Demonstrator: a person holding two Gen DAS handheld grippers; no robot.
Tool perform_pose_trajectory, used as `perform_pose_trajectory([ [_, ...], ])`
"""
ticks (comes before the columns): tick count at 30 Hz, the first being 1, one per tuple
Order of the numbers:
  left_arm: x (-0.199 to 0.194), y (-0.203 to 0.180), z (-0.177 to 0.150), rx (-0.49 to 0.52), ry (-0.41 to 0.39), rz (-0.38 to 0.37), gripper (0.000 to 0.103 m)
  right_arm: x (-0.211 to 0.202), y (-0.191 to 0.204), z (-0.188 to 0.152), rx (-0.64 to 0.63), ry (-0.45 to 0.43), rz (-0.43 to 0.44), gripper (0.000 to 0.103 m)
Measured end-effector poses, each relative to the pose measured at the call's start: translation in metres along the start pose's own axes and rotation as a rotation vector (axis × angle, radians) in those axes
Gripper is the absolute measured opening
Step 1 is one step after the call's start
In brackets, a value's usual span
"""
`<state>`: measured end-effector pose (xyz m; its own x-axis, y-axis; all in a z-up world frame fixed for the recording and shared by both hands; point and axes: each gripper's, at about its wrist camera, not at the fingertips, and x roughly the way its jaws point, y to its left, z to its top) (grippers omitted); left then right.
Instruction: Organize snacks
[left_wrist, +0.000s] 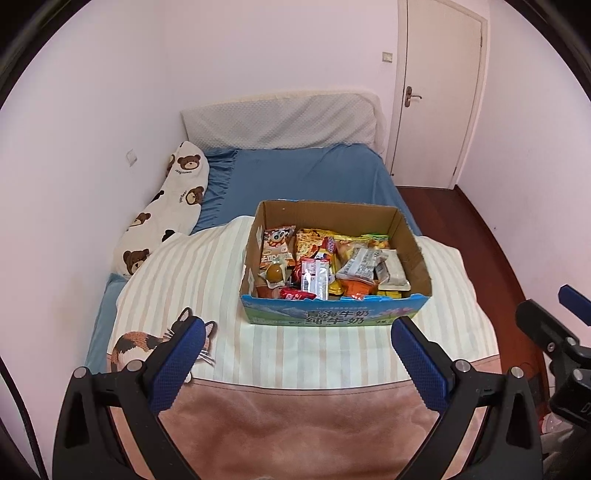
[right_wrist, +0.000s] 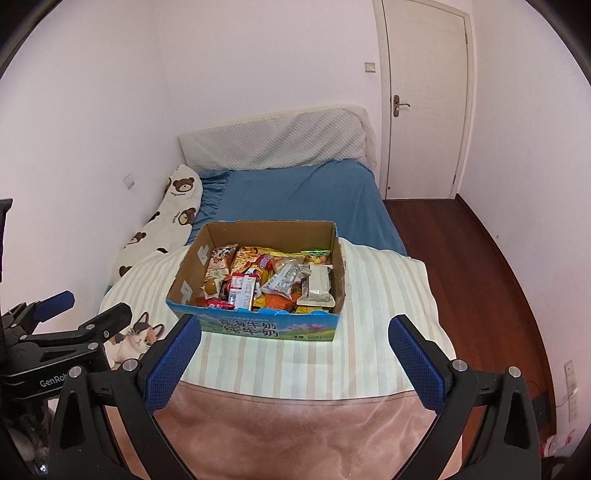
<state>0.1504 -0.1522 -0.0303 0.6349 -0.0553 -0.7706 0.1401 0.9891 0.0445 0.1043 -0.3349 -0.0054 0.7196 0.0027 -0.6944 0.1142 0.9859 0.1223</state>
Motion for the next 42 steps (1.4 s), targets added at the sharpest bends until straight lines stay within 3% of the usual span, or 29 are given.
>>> perform_pose_trajectory([
  [25, 0.092, 0.0, 0.034, -0.01, 0.094, 0.036, 0.103, 0.112, -0.017, 0.028, 0.024, 0.058, -0.052, 0.103],
  [42, 0.098, -0.004, 0.032, 0.005, 0.115, 0.026, 0.103, 0.131, -0.022, 0.024, 0.038, 0.09, -0.064, 0.103],
])
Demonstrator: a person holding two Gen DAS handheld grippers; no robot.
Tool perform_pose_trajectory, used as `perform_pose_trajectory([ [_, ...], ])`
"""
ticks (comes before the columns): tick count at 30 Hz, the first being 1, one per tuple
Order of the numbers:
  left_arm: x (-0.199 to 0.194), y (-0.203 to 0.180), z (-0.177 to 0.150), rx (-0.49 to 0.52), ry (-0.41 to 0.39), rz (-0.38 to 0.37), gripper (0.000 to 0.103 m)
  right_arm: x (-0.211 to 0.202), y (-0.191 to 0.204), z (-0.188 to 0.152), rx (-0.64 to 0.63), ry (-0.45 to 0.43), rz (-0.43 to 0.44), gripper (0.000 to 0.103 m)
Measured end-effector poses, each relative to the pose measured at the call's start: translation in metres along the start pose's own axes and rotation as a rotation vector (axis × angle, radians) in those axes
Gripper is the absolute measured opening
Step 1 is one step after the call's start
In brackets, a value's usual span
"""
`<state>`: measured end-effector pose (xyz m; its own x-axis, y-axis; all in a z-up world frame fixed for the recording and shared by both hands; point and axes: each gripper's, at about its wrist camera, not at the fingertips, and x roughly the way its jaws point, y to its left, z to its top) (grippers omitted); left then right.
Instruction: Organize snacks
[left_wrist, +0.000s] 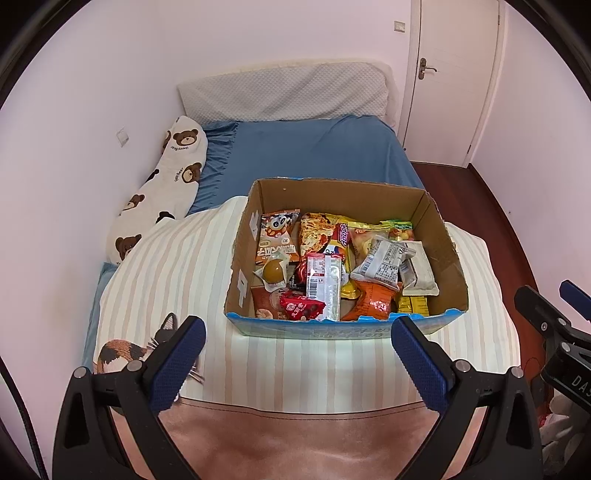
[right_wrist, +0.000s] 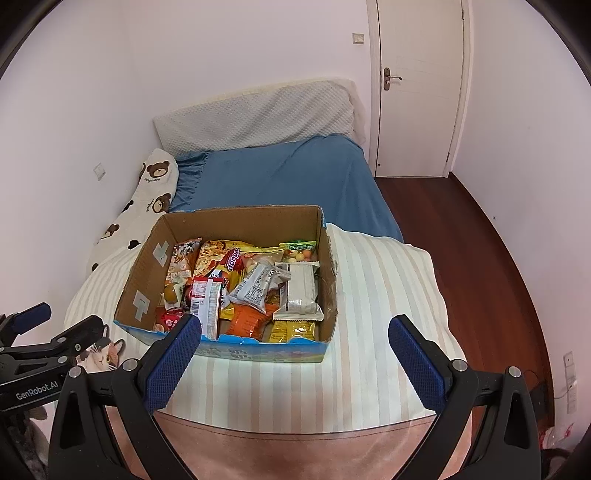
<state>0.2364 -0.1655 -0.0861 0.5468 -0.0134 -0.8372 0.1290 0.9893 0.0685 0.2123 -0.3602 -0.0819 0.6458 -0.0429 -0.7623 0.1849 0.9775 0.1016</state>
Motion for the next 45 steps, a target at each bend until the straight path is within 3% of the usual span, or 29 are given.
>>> perform_pose_trajectory([
  [45, -0.0039, -0.0027, -0.0033, 0.042, -0.005, -0.031, 0.103, -0.0093, 0.0037, -0.0056, -0.017, -0.012, -0.003, 0.103],
])
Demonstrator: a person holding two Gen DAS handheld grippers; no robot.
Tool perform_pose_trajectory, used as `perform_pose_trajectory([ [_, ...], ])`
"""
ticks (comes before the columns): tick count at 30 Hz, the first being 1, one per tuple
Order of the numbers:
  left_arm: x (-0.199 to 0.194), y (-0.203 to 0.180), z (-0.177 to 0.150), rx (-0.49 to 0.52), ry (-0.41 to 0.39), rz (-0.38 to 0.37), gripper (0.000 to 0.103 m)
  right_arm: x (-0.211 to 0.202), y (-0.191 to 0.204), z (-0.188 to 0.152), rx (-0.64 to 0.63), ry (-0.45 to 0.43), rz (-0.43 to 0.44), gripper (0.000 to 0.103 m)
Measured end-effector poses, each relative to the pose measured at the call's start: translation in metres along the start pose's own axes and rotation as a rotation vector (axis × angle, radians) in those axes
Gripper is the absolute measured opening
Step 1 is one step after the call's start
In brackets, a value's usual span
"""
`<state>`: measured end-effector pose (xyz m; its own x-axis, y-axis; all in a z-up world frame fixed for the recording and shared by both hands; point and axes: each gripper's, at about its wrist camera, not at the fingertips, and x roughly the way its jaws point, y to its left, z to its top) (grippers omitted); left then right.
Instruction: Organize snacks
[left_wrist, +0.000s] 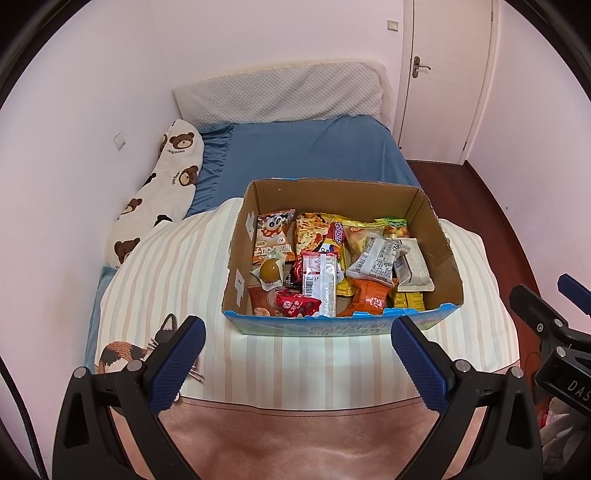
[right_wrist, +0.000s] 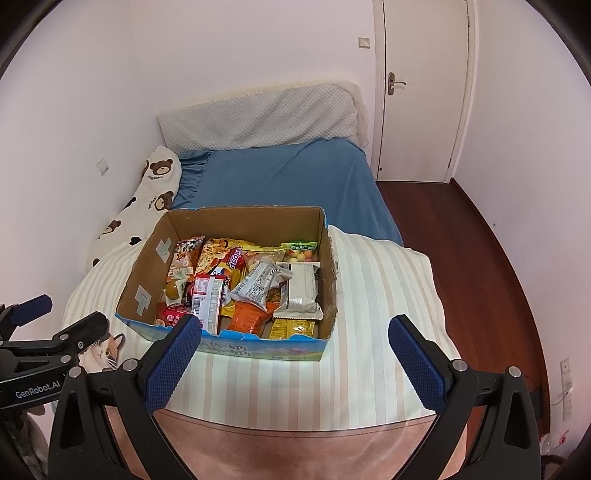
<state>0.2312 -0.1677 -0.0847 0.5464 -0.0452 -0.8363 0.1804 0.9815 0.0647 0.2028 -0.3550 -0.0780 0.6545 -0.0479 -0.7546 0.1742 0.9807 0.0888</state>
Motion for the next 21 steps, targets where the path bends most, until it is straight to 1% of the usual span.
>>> perform_pose_trajectory([
  [21, -0.004, 0.0016, -0.0008, 0.001, 0.001, -0.013, 0.103, -0.0067, -0.0035, -0.0021, 0.003, 0.006, 0.01, 0.103],
])
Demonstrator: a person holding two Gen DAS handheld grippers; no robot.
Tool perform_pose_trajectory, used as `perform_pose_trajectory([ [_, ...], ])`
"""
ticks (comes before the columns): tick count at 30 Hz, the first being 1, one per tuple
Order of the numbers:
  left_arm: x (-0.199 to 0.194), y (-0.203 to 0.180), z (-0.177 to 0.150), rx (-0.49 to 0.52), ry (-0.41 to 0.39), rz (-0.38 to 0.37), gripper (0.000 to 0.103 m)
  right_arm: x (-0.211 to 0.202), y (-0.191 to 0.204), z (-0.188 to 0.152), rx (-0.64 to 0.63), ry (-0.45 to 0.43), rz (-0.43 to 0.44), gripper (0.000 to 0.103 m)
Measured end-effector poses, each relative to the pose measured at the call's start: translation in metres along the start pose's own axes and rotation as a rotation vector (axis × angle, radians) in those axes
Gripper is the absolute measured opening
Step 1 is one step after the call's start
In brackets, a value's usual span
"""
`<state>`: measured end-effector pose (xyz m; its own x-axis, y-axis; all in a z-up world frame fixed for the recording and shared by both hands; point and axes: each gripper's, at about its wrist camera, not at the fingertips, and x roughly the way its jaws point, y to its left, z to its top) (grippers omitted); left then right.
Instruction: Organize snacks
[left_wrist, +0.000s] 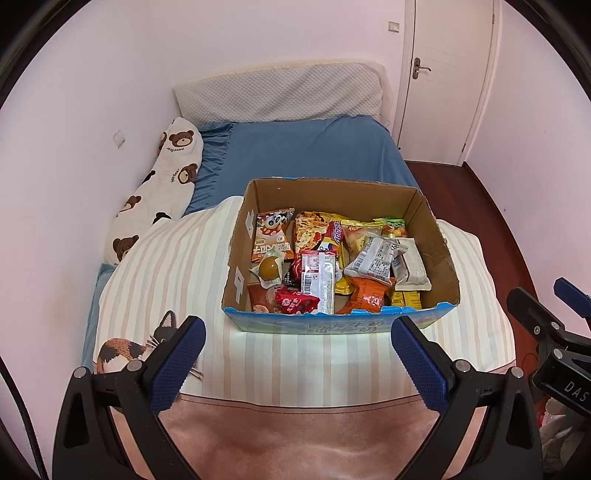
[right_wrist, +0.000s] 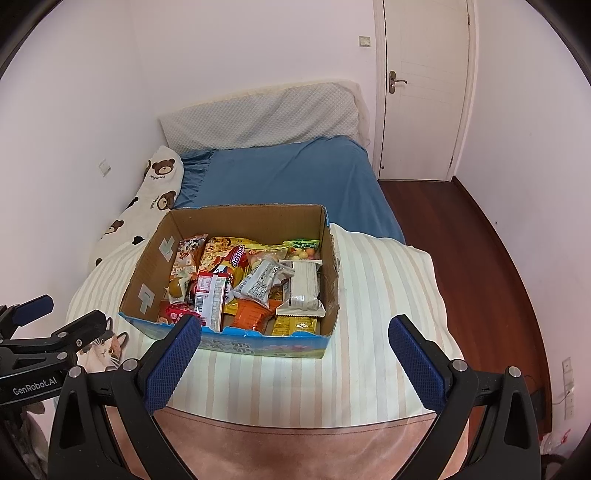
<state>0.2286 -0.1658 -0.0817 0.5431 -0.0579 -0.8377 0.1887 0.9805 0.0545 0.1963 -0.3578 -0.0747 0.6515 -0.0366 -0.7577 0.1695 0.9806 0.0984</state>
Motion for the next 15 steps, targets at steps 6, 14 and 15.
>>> perform_pose_trajectory([
  [6, -0.0012, 0.0003, -0.0016, 0.002, 0.002, -0.003, 0.103, -0.0008, 0.0008, 0.0002, -0.001, -0.002, 0.002, 0.103],
  [14, -0.0011, -0.0012, -0.0042, 0.002, 0.0, -0.011, 0.103, -0.0016, 0.0046, -0.0021, -0.011, 0.0, 0.002, 0.103],
  [15, -0.0019, -0.0013, -0.0042, 0.002, -0.004, -0.009, 0.103, -0.0017, 0.0051, -0.0027, -0.012, 0.0, 0.002, 0.103],
])
